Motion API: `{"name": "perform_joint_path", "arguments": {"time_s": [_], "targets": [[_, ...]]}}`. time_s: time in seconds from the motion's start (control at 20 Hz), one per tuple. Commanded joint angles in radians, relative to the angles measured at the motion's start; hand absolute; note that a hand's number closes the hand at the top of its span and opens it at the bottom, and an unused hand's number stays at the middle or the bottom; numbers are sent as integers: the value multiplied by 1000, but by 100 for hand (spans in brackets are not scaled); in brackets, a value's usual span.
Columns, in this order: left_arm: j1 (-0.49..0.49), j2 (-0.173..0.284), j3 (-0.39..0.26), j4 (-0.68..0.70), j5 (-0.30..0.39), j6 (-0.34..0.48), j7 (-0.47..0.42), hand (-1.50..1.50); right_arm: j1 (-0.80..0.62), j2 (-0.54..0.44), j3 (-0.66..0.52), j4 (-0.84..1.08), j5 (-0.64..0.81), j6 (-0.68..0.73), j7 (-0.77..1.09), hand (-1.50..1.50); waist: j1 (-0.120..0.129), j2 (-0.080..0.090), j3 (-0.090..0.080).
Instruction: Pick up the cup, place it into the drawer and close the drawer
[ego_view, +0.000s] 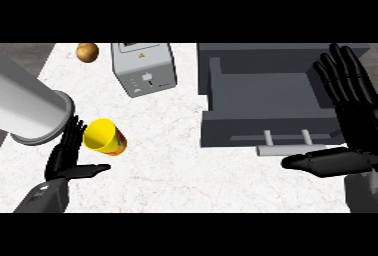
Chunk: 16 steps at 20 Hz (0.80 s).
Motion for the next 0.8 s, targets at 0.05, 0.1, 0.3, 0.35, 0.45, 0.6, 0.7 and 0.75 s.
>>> {"name": "perform_joint_path", "arguments": {"time_s": [0.05,0.1,0.3,0.35,0.45,0.6,0.7,0.75], "targets": [[3,1,2,63,-14,-26,-114,-150,-24,25,39,-56,26,-43,80,-150,-2,1,-1],[-14,-22,-5,79,-27,4,-118,-150,-42,27,44,-8,49,-40,35,-150,-5,4,-2],[-34,0,10,84,-17,-14,-121,-150,-11,3,4,-50,-12,-9,56,-150,-13,4,-2],[-70,-38,11,87,-16,28,-92,-150,-7,0,9,-69,-29,1,76,-150,-20,5,-2],[-58,-27,14,94,-18,24,-117,-150,-65,-19,-22,-4,-37,4,68,-150,-20,11,-4],[-70,4,11,92,-19,-53,-107,-150,-54,-33,-37,25,-50,31,36,-150,-16,9,-2],[-87,3,13,101,-21,-44,-88,-150,-20,-29,-46,18,-50,33,6,-150,-28,12,-3],[-125,-69,10,92,-19,9,-74,-150,-1,11,8,38,22,8,-42,-150,-14,7,-1]]}}
